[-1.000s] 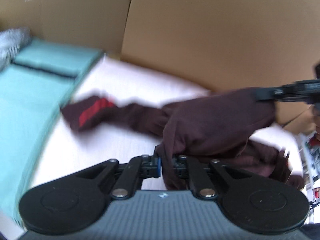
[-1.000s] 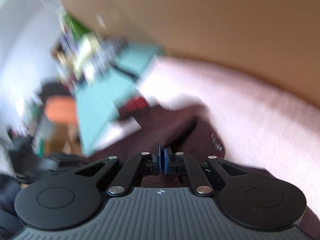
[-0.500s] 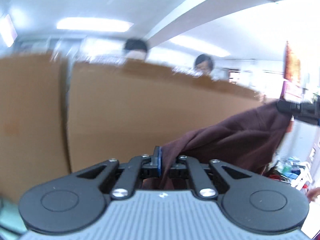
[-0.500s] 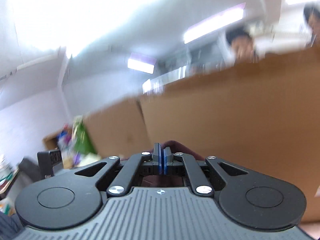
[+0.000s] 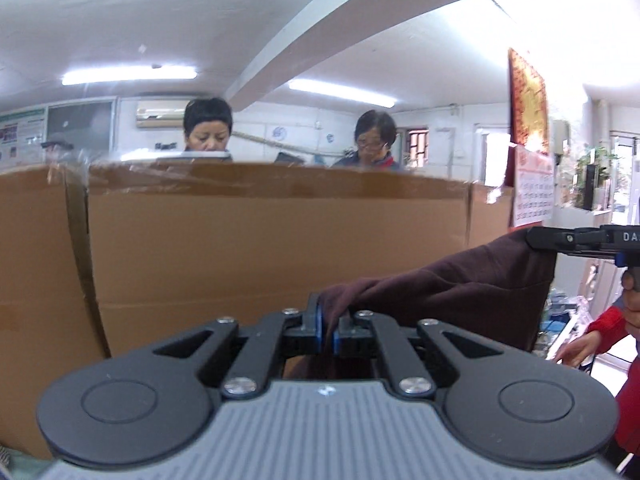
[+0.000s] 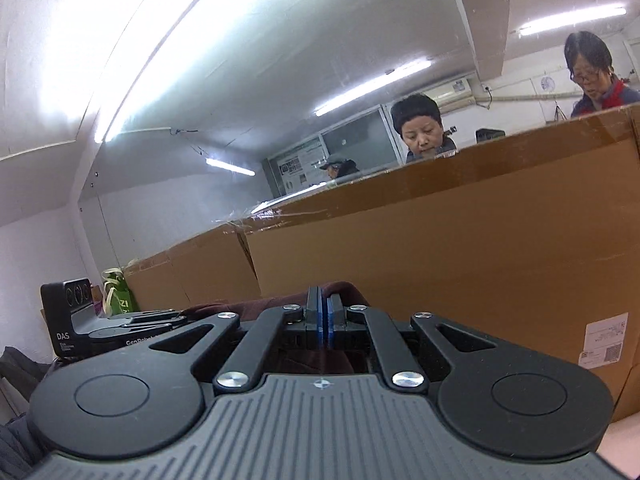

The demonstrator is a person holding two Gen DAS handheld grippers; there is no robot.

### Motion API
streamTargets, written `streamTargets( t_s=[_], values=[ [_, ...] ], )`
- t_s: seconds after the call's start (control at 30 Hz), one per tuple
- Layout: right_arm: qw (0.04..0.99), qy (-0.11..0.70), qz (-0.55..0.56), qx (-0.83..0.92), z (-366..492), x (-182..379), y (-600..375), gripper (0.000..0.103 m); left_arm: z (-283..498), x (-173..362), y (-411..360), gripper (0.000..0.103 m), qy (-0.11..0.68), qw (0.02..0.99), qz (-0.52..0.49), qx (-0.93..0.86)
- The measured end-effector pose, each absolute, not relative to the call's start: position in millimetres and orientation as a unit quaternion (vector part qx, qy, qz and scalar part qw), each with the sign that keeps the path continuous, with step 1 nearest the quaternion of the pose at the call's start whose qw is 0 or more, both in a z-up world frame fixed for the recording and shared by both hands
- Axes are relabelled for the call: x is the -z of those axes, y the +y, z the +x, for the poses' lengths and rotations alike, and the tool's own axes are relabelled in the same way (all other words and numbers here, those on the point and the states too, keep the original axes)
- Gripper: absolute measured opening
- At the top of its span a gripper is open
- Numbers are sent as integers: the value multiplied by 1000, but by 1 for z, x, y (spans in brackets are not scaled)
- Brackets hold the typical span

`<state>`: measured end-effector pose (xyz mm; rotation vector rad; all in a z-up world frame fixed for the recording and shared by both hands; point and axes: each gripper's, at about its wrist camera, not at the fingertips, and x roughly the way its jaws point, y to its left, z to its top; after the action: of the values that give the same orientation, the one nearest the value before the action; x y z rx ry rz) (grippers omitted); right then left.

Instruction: Fold clothes

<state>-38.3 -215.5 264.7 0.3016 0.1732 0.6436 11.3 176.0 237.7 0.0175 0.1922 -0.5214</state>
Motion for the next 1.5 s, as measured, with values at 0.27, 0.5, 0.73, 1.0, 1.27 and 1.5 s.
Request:
streamTargets(
  t_s=[0.27, 0.5, 0.73, 1.0, 1.27, 1.5],
  values=[
    [941, -38, 96, -322, -80, -332, -227, 3, -17, -293, 166, 5, 15, 955, -2, 297],
    [944, -43, 72, -318, -25, -326, -226, 3, 48, -259, 155, 11, 84, 967, 1, 241],
    [957, 123, 43, -258, 131, -167, -186, 7, 194, -78, 142, 49, 289, 951, 32, 108],
    [931, 306, 19, -198, 165, -6, -189, 41, 192, 58, 194, 62, 436, 897, -60, 34],
    [888, 431, 29, -160, 84, 66, -228, 52, 135, 127, 213, 78, 510, 859, -37, 1],
    [856, 501, 47, -120, 44, 113, -218, 53, 136, 159, 188, 76, 530, 847, -38, 7]
  ],
)
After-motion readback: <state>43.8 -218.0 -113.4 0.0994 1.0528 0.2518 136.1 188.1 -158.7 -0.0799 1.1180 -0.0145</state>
